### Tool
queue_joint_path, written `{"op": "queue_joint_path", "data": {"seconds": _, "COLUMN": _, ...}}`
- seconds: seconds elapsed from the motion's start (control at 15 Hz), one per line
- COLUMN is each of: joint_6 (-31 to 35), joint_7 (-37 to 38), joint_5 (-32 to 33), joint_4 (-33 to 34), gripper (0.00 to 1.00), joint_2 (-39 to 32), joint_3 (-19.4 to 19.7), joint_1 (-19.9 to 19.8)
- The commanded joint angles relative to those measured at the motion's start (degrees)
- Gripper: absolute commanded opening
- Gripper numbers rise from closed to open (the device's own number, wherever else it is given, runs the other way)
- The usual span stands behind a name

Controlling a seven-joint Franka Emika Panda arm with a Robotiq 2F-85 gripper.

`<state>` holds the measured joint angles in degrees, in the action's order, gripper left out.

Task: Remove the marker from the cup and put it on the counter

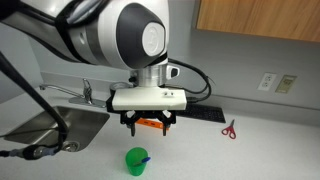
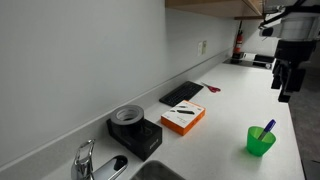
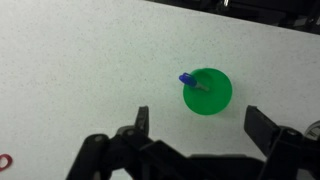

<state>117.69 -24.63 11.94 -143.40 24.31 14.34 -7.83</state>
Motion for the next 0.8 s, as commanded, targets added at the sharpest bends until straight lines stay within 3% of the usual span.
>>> {"op": "queue_joint_path", "data": {"seconds": 0.0, "joint_6": 6.21, "joint_7": 1.74, "joint_5": 4.14, "joint_4": -4.12, "gripper": 1.0, "joint_2": -0.67, "joint_3": -0.17, "joint_1": -2.22}}
{"op": "queue_joint_path", "data": {"seconds": 0.27, "joint_6": 11.74, "joint_7": 3.36, "joint_5": 4.66, "joint_4": -6.7, "gripper": 1.0, "joint_2": -1.86, "joint_3": -0.16, "joint_1": -3.47}}
{"op": "queue_joint_path", "data": {"seconds": 0.33, "joint_6": 9.17, "joint_7": 1.61, "joint_5": 2.93, "joint_4": -5.42, "gripper": 1.0, "joint_2": -1.92, "joint_3": -0.09, "joint_1": -2.66}}
{"op": "queue_joint_path", "data": {"seconds": 0.73, "joint_6": 10.34, "joint_7": 2.07, "joint_5": 2.94, "joint_4": -6.02, "gripper": 1.0, "joint_2": -2.34, "joint_3": -0.09, "joint_1": -2.94}}
